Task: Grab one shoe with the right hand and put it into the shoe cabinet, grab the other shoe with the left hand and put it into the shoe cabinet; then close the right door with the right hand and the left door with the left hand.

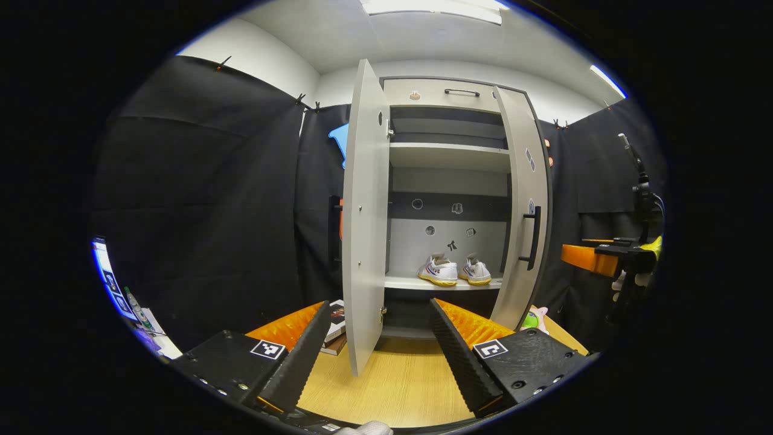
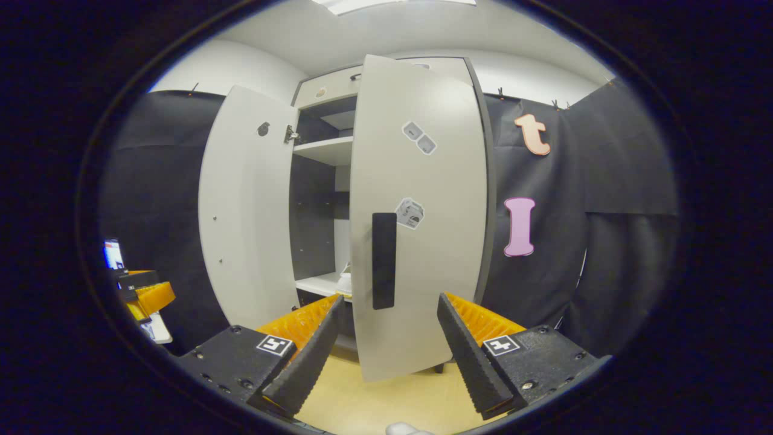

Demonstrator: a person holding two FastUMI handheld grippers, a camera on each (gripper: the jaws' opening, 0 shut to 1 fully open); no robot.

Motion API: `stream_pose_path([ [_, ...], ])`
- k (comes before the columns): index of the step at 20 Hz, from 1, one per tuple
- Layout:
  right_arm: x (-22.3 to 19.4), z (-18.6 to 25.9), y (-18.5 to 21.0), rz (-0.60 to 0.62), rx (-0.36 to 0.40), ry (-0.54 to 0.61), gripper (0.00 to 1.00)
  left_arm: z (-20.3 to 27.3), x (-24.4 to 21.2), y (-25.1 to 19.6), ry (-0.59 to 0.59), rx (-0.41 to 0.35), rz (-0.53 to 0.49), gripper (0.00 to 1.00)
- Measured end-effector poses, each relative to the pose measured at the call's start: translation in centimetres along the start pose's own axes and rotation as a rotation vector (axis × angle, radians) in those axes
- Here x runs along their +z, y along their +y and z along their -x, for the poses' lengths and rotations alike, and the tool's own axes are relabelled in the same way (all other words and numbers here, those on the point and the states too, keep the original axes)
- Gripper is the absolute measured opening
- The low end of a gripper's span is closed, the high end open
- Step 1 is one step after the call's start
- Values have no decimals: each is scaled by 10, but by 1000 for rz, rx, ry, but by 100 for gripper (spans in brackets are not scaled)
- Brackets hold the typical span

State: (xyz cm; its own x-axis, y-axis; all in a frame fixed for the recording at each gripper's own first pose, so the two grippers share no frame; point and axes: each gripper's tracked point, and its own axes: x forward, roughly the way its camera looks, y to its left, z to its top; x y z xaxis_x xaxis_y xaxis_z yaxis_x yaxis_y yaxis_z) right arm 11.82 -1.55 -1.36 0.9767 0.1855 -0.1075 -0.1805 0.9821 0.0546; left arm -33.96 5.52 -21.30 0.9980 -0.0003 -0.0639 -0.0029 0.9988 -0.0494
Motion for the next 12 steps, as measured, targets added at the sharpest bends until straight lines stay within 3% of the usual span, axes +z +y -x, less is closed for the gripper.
stream_pose_path([
  [6, -24, 29, 25, -5, -14, 48, 100, -23, 2, 46, -1, 25, -28, 97],
  [12, -36, 46, 41, -25, -44, 82, 100, -91, 21, 131, -41, 147, -59, 96],
])
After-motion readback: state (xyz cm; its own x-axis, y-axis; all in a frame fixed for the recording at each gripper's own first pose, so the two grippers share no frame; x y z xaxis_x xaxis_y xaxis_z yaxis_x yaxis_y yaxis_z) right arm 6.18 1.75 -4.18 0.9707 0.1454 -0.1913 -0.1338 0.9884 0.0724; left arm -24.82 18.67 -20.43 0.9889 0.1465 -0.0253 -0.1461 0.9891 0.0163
